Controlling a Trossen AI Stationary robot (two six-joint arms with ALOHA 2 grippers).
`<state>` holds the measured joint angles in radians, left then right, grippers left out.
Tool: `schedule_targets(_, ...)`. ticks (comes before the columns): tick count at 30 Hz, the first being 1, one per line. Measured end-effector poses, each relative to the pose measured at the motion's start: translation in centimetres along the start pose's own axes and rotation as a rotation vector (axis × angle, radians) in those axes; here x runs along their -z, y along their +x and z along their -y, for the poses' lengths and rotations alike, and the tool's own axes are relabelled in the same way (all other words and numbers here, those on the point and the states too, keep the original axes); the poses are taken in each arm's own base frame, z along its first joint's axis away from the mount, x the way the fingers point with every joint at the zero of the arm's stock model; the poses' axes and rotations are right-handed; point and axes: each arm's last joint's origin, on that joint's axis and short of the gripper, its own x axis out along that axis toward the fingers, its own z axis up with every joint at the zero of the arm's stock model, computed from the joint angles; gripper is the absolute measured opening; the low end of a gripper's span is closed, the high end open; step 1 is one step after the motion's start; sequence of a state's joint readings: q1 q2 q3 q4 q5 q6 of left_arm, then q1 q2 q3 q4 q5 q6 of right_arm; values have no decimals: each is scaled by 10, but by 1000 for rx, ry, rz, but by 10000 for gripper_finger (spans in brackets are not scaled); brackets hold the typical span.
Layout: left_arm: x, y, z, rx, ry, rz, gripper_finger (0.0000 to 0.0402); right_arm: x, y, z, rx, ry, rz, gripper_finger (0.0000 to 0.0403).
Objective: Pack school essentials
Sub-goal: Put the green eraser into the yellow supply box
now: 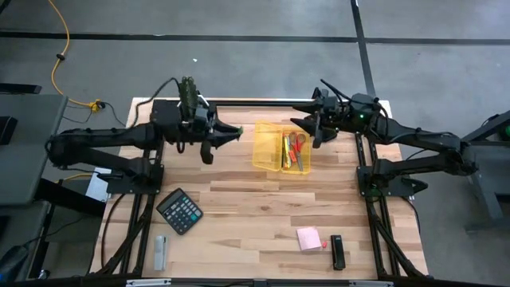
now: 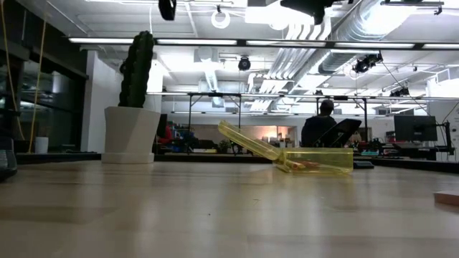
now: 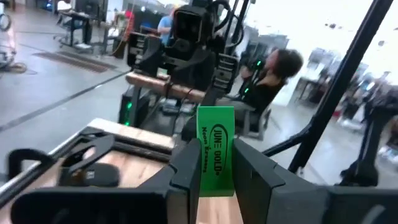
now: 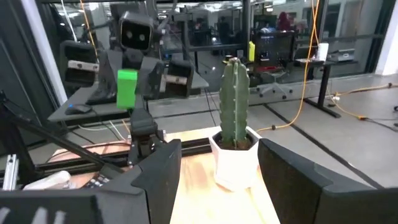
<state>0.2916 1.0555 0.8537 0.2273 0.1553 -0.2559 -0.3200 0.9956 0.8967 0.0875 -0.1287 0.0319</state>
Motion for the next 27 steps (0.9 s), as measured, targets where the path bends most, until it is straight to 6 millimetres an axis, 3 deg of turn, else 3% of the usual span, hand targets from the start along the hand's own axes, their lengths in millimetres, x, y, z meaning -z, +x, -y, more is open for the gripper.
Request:
schedule_targets(7, 44, 7, -13, 46, -166, 223, 67, 7, 11, -7, -37, 15, -26, 206)
schedule_targets(10, 46, 4, -16, 42, -225, 354, 67, 8, 13, -12, -58, -7, -24, 206)
schedule_targets(27, 53, 8, -20, 10, -257, 349, 67, 6, 15, -17, -71, -50, 0, 206)
